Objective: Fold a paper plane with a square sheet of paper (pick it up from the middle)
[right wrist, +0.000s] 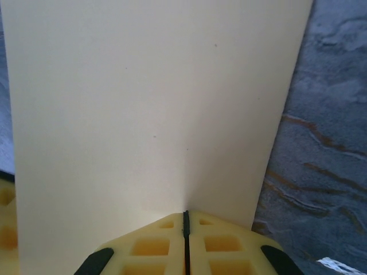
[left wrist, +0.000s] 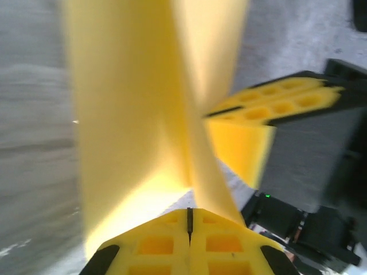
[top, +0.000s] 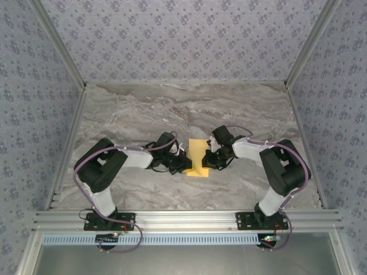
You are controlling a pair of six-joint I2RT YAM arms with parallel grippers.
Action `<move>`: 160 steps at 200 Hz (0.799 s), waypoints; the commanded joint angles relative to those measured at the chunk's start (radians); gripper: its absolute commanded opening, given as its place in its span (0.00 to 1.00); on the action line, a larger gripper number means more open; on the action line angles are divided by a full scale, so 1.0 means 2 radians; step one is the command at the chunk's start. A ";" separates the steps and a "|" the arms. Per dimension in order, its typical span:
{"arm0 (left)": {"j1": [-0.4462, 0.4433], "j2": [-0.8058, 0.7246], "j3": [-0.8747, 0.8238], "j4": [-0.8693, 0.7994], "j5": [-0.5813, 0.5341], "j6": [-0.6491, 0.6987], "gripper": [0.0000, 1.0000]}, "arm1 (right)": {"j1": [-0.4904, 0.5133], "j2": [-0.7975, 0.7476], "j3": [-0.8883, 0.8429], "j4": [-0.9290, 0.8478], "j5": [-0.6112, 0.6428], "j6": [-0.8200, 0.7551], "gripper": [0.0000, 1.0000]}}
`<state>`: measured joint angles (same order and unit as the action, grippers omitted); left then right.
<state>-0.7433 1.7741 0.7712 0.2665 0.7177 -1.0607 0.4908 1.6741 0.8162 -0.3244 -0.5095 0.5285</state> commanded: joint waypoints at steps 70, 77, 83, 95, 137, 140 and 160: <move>-0.005 0.024 0.036 0.064 -0.004 -0.018 0.03 | -0.023 -0.060 -0.012 -0.018 0.017 0.030 0.14; -0.005 0.026 0.037 0.065 -0.007 -0.018 0.03 | -0.029 -0.074 -0.017 -0.018 0.020 0.033 0.15; -0.006 0.028 0.038 0.065 -0.008 -0.018 0.03 | -0.034 -0.086 -0.022 -0.019 0.021 0.034 0.17; -0.005 0.031 0.040 0.065 -0.011 -0.018 0.03 | -0.044 -0.103 -0.034 -0.019 0.020 0.035 0.20; -0.005 0.036 0.038 0.065 -0.017 -0.021 0.02 | -0.047 -0.121 -0.067 0.038 -0.044 0.036 0.40; -0.005 0.036 0.038 0.065 -0.018 -0.021 0.02 | -0.045 -0.121 -0.068 0.040 -0.048 0.036 0.42; -0.005 0.036 0.036 0.065 -0.020 -0.022 0.02 | -0.038 -0.117 -0.069 0.063 -0.066 0.037 0.47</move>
<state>-0.7483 1.8366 0.8238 0.3710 0.6865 -1.1015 0.4000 1.4384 0.6849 -0.2653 -0.5617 0.5953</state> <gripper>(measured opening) 0.061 0.452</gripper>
